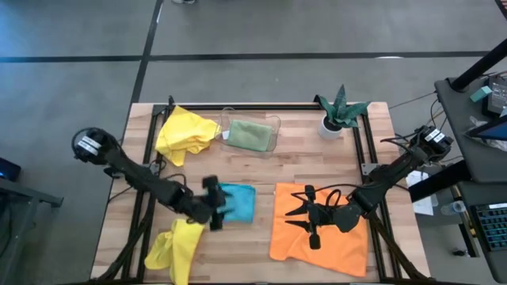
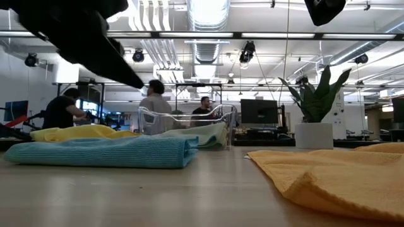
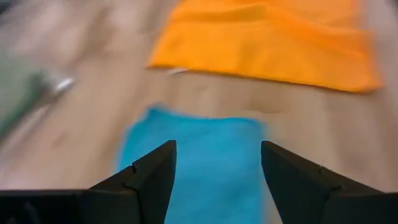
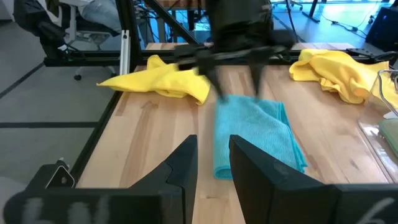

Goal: Fold microfiber towels
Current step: Fold the blue towel

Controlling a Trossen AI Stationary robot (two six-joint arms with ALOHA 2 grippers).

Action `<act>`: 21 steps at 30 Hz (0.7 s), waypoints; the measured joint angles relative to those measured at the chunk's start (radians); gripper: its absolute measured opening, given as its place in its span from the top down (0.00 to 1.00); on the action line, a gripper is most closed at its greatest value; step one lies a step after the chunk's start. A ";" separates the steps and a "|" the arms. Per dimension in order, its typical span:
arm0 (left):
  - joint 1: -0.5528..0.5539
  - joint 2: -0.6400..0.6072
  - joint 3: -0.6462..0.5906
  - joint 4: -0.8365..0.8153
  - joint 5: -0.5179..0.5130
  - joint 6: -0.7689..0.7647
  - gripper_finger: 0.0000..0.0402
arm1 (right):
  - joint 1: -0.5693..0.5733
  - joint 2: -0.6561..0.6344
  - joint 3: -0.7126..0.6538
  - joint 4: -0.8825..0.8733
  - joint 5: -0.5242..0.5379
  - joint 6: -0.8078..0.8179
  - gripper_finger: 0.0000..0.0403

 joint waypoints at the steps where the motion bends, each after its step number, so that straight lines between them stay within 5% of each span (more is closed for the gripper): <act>1: -0.019 0.026 0.010 0.034 0.009 0.033 0.46 | 0.000 0.000 0.000 0.000 0.000 0.000 0.79; 11: -0.110 0.326 0.225 0.056 -0.027 0.158 0.46 | 0.000 0.000 0.000 0.001 0.000 0.001 0.79; 21: -0.062 0.478 0.378 -0.238 -0.096 0.088 0.46 | 0.000 0.000 0.000 -0.003 0.000 0.000 0.79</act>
